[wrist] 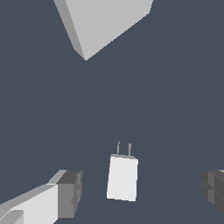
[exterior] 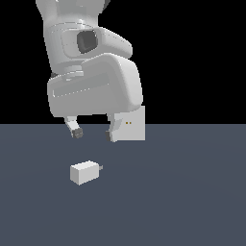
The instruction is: Plug the charger into the wall socket.
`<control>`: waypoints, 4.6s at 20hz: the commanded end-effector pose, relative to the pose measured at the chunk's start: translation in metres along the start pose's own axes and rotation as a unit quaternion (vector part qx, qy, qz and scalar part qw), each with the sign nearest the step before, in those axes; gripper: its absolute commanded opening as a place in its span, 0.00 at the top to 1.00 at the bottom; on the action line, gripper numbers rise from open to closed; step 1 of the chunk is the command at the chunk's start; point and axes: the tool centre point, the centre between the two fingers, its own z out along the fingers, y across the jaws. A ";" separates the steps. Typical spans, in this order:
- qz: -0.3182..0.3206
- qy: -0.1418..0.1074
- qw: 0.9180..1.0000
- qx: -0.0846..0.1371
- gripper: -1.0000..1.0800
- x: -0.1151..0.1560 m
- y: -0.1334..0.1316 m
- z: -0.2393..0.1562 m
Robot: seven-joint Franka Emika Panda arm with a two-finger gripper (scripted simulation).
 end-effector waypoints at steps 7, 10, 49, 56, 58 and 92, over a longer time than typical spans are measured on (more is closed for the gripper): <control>0.040 0.015 0.999 -0.006 0.04 -0.011 -0.006 0.010; 0.048 0.018 0.999 -0.008 0.04 -0.013 -0.007 0.012; 0.055 0.020 0.998 -0.009 1.00 -0.027 -0.008 0.063; 0.035 0.020 0.999 -0.004 1.00 -0.022 -0.004 0.060; 0.024 0.020 0.999 -0.001 1.00 -0.020 -0.002 0.058; -0.267 0.024 0.961 0.072 1.00 0.068 0.036 0.012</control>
